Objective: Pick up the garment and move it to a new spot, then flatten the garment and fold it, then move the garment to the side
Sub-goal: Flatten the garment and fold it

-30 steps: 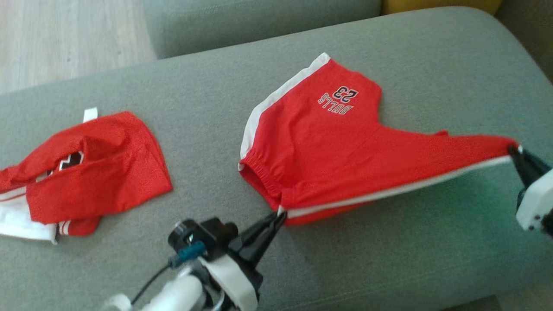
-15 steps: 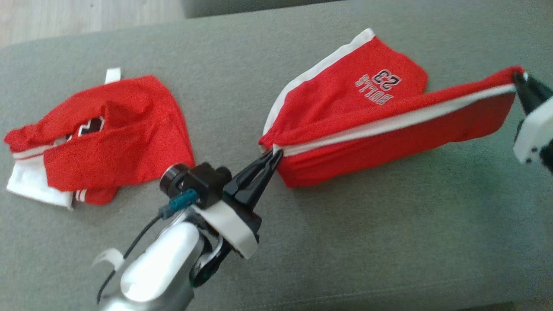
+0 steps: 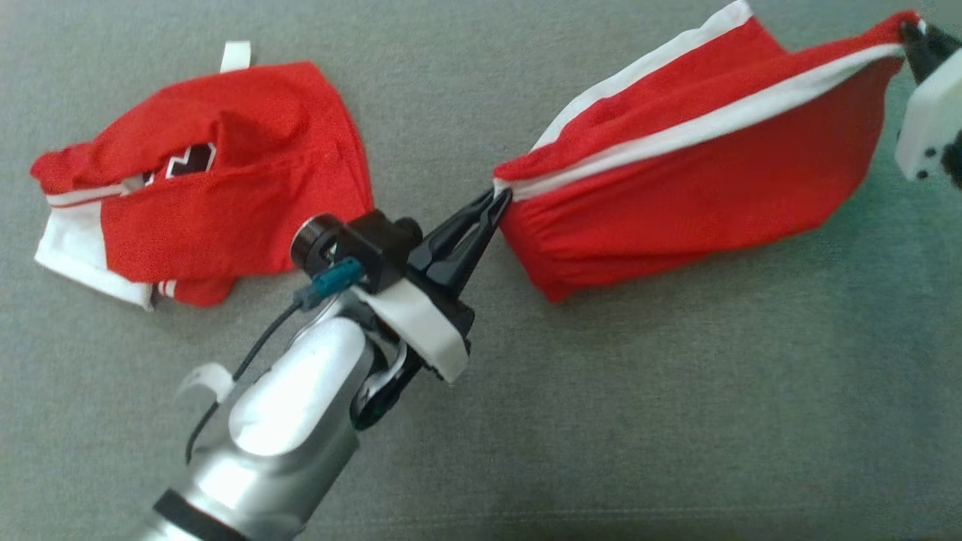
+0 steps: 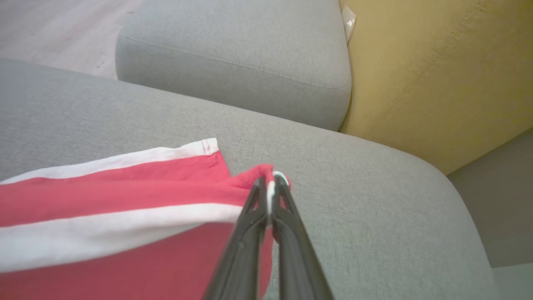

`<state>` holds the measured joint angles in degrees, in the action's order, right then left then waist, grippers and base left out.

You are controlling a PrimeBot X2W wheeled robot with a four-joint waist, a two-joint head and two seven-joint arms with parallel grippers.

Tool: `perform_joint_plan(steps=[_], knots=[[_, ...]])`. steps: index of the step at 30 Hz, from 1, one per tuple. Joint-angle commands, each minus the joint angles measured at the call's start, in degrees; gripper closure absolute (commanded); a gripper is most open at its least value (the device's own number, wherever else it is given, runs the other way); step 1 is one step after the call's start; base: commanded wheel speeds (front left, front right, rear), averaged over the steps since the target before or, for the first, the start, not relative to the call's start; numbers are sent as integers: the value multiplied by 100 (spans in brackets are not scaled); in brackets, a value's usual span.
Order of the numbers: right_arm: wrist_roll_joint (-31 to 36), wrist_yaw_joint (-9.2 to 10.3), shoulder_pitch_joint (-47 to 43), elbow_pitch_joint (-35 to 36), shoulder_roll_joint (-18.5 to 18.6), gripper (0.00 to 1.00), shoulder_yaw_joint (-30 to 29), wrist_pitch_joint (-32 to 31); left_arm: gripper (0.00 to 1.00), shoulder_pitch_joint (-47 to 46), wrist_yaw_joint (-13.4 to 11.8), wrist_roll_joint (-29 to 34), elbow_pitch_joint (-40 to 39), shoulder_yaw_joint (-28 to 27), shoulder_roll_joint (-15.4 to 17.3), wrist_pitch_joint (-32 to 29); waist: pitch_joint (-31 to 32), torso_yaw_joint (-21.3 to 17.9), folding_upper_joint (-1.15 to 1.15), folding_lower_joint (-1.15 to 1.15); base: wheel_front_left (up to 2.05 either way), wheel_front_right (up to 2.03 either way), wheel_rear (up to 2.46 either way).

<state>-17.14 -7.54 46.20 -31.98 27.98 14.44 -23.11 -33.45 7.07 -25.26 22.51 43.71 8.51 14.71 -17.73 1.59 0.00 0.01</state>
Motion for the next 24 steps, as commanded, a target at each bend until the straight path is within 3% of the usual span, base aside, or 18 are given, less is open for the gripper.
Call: perform_joint_plan(steps=[1, 22, 23, 24], knots=[[34, 5, 172, 130, 110, 100, 40, 65, 100, -267, 11, 35, -141, -213, 51, 28, -108, 90, 0, -1, 0, 0, 0], [-2, 5, 1551, -1656, -222, 100, 981, 774, 100, -807, 40, 58, 400, -26, -176, 29, -726, 511, 0, -1, 0, 0, 0], [-25, 5, 1577, -1745, -244, 20, 1002, 797, 100, -808, 40, 60, 424, -30, -177, 29, -730, 518, 0, -1, 0, 0, 0], [-48, 5, 1598, -1840, -263, 0, 1018, 809, 61, -811, 40, 70, 452, -28, -177, 29, -729, 524, 0, -1, 0, 0, 0]])
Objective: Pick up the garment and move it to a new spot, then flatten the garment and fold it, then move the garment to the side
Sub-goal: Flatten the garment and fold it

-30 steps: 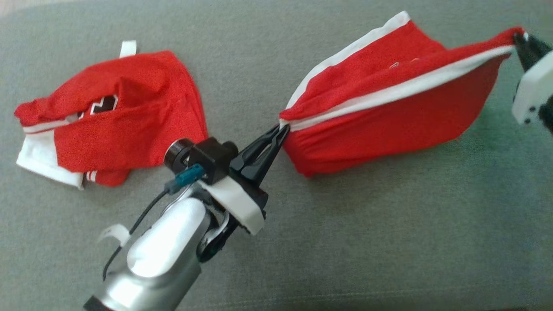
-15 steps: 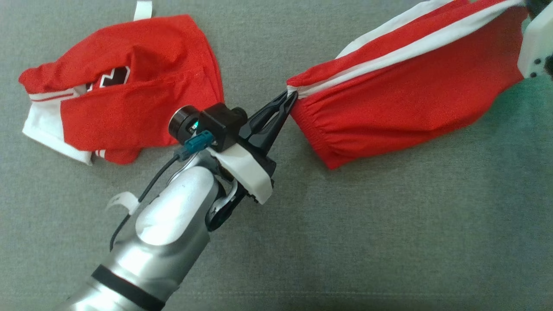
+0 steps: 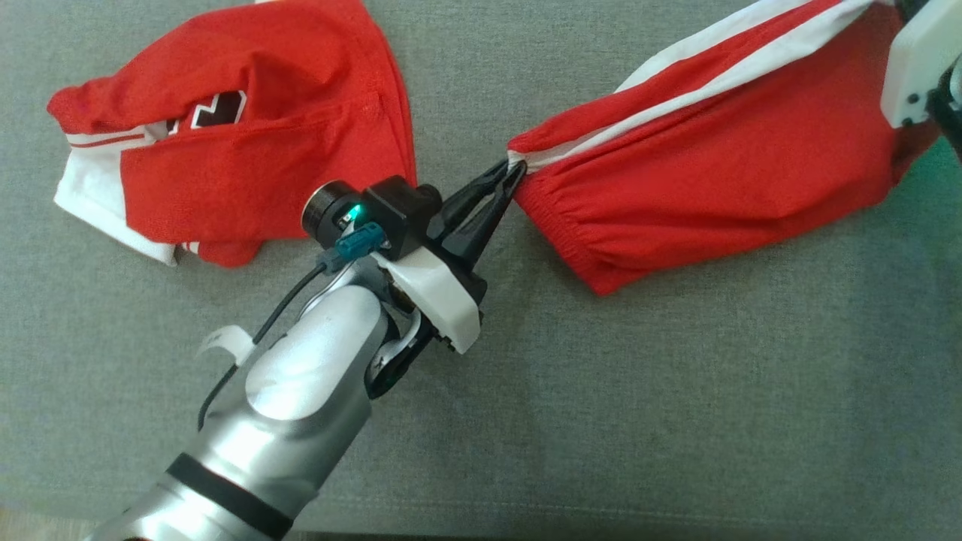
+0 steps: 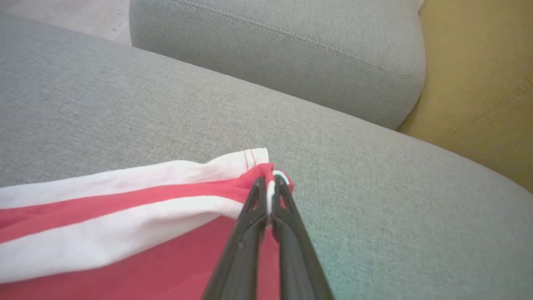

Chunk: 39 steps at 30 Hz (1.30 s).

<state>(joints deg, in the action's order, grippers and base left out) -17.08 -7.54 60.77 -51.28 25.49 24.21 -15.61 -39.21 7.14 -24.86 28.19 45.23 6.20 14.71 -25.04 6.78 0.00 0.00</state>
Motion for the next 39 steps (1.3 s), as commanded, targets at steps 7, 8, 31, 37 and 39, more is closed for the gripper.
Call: perform_joint_plan(steps=[7, 8, 31, 37, 39], knots=[[-145, 5, 145, -408, -127, 0, 153, 362, 0, -174, 34, 92, 25, -305, 77, 29, 206, -111, 0, 0, 0, 0, 0], [-168, 5, 132, -457, -140, 0, 157, 424, 0, -152, 34, 109, 28, -337, 84, 29, 249, -143, 0, 0, 0, 0, 0], [-1248, 5, -1972, 886, -549, 0, -451, 2834, 0, 1548, -373, 244, -1261, -2602, 47, 29, 1615, -933, 0, 0, 0, 0, 0], [-1009, 5, -2899, 1615, -839, 0, -866, 2953, 0, 2199, -305, 440, -1597, -3155, -97, 29, 1827, -1099, 0, 0, 0, 0, 0], [-881, 5, -3208, 1847, -975, 0, -1036, 2961, 0, 2389, -265, 514, -1676, -3279, -151, 29, 1878, -1133, 0, 0, 0, 0, 0]])
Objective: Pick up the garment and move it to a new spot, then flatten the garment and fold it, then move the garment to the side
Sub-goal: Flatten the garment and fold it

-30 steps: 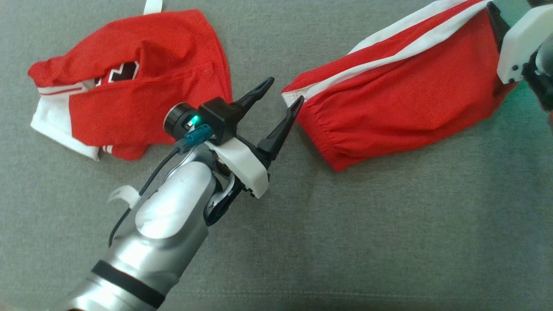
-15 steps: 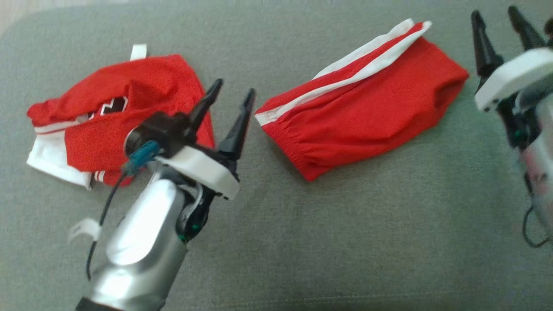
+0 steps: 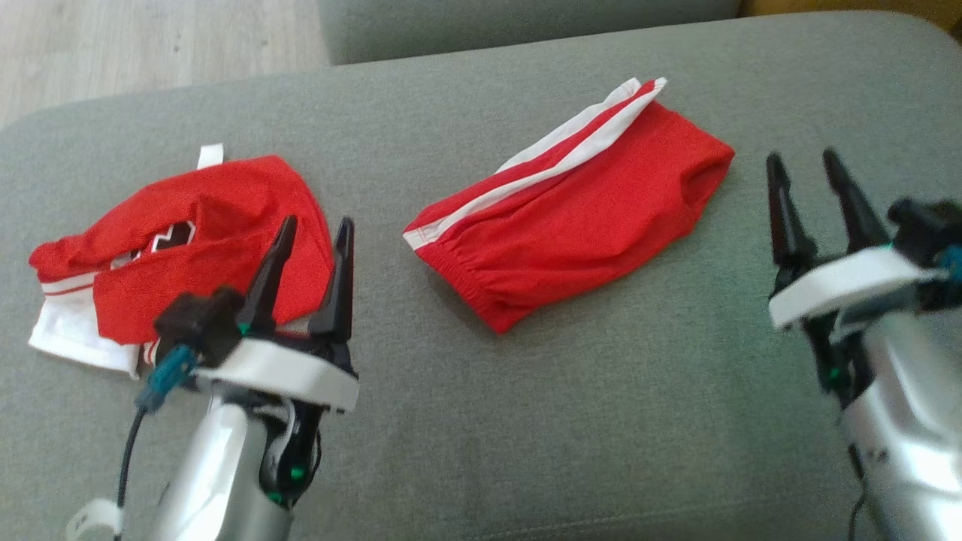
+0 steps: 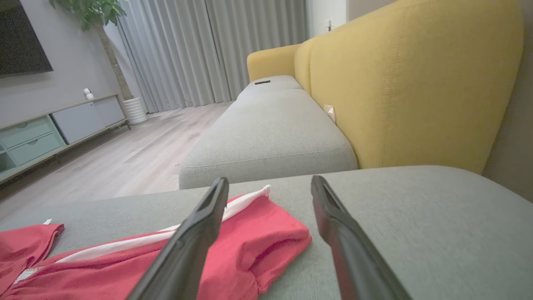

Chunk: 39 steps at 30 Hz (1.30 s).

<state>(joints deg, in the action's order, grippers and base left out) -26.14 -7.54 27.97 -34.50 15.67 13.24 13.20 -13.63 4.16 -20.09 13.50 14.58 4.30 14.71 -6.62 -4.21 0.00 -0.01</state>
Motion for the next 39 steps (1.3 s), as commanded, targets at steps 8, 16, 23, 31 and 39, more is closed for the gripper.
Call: perform_joint_plan(steps=[8, 16, 23, 31, 39], knots=[[555, 5, -818, 1011, -432, 0, -563, -201, 0, 295, 163, 314, -377, -532, -101, 29, 92, -67, 0, 1, 0, 0, 0], [922, 5, -1110, 1597, -602, 0, -911, -592, 0, 246, 250, 407, -374, -545, -136, 29, -50, 17, 0, 1, 0, 0, 0], [949, 5, -864, 1571, -706, 0, -1289, -1065, 0, 50, 289, 375, -366, -425, -141, 29, -393, 231, 0, 1, 0, 0, 0], [510, 5, -109, 826, -960, 0, -1978, -1914, 0, -217, 308, 324, -316, -253, -141, 29, -766, 589, 0, 1, 0, 0, 0], [174, 5, 872, -217, -1137, 0, -3123, -2573, 0, -359, 319, 294, -290, -89, -142, 29, -1006, 939, 0, 1, 0, 0, 0]])
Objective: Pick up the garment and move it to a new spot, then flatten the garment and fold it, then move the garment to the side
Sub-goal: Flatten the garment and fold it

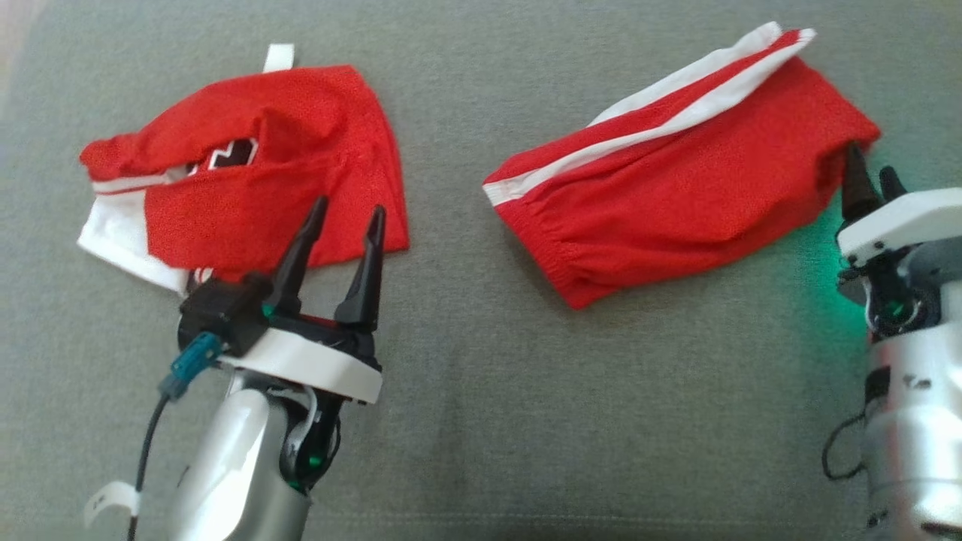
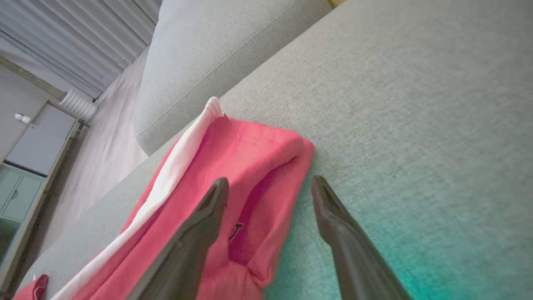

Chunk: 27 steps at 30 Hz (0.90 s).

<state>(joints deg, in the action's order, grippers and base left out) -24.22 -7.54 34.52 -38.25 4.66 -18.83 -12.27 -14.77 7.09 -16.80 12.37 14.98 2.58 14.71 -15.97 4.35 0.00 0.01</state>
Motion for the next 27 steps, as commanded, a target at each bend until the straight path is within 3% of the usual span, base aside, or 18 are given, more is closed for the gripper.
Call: perform_joint_plan(steps=[1, 15, 25, 26, 27], knots=[[7, 5, 326, 24, -41, 0, -54, -73, 0, -258, 27, -39, -177, -103, 31, 29, -89, 116, 0, -1, 0, 0, 0], [1296, 5, 1306, -1350, 105, 0, -1461, -424, 0, -343, 33, -134, -261, 40, 30, 29, -306, 425, 0, -1, 0, 0, 0], [1502, 5, 1748, -1643, 103, 0, -1523, -649, 0, -428, 33, -173, -285, 63, 30, 29, -460, 480, 0, -1, 0, 0, 0], [1530, 5, 1766, -1668, 108, 19, -1504, -642, 0, -432, 33, -172, -279, 64, 30, 29, -465, 474, 0, -1, 0, 0, 0], [1560, 5, 1779, -1688, 110, 75, -1478, -619, 0, -435, 33, -169, -272, 65, 30, 29, -466, 464, 0, -1, 0, 0, 0]])
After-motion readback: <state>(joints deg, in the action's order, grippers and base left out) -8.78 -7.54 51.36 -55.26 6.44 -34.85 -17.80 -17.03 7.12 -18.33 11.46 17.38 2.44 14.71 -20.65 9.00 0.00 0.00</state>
